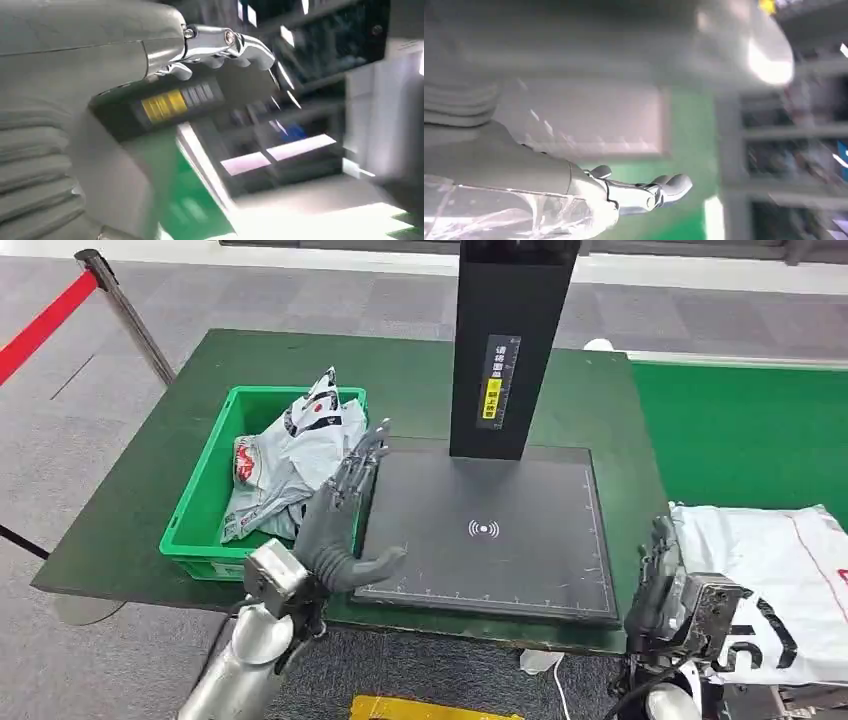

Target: Moved the parcel from conveyor to table for the left to box.

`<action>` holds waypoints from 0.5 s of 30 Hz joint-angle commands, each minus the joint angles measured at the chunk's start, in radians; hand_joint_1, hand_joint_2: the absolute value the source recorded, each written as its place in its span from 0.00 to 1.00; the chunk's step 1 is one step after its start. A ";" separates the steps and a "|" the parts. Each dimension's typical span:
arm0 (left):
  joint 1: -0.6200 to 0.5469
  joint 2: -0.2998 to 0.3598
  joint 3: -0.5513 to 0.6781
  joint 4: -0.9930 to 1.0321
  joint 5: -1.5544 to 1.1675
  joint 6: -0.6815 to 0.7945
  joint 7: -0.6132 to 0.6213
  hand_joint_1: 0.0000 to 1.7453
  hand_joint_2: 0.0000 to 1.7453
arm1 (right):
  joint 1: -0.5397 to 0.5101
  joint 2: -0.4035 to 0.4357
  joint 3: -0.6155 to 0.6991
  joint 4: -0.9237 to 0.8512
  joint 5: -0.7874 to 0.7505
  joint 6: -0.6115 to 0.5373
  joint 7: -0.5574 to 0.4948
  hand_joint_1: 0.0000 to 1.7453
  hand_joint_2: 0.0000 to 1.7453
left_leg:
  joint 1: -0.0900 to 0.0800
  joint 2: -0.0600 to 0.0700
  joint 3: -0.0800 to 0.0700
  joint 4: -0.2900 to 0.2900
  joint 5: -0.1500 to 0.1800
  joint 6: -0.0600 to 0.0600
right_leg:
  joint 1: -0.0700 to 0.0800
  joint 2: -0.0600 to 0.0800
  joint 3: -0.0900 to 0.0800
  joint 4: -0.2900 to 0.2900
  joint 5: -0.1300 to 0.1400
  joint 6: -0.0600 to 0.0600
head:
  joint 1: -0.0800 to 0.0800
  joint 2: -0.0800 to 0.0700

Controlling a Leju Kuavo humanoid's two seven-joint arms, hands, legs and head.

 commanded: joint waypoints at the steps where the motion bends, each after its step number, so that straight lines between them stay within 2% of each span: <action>1: -0.029 -0.114 -0.136 0.284 0.093 -0.016 0.013 0.00 1.00 | -0.072 -0.026 0.057 -0.070 0.278 -0.370 0.059 0.00 1.00 | 0.000 -0.001 0.002 -0.001 0.000 0.000 | 0.000 -0.002 0.003 -0.001 0.000 0.000 | 0.000 0.000; 10: -0.026 -0.104 -0.131 0.277 0.095 -0.013 0.005 0.00 1.00 | -0.070 -0.029 0.056 -0.073 0.279 -0.374 0.065 0.00 1.00 | 0.001 0.000 0.004 -0.002 0.000 0.000 | 0.001 -0.001 0.004 -0.002 0.000 -0.001 | 0.000 0.000; 11: -0.022 -0.108 -0.125 0.282 0.091 -0.008 0.003 0.00 1.00 | -0.068 -0.036 0.053 -0.063 0.354 -0.408 0.109 0.00 1.00 | 0.001 0.000 0.003 -0.001 0.000 0.000 | 0.000 -0.001 0.003 -0.001 0.000 0.000 | 0.000 0.000; 13: -0.021 -0.119 -0.119 0.350 0.096 -0.018 0.003 0.00 1.00 | -0.061 -0.068 0.034 -0.054 0.639 -0.430 0.290 0.00 1.00 | 0.001 0.000 0.003 -0.001 0.000 0.000 | 0.001 -0.001 0.003 -0.002 0.000 0.000 | 0.000 0.000; 14: -0.023 -0.131 -0.108 0.405 0.086 -0.004 -0.011 0.00 1.00 | -0.054 -0.094 0.004 -0.052 0.773 -0.370 0.388 0.00 1.00 | 0.001 -0.001 0.003 -0.001 0.001 0.000 | 0.000 -0.001 0.003 -0.001 0.000 0.000 | 0.000 0.000; 15: -0.036 -0.134 -0.108 0.456 0.070 -0.004 -0.048 0.00 1.00 | -0.051 -0.122 -0.041 -0.050 0.969 -0.301 0.507 0.00 1.00 | 0.001 -0.003 0.005 -0.003 0.001 0.001 | 0.001 -0.003 0.007 -0.004 0.001 0.000 | 0.000 0.000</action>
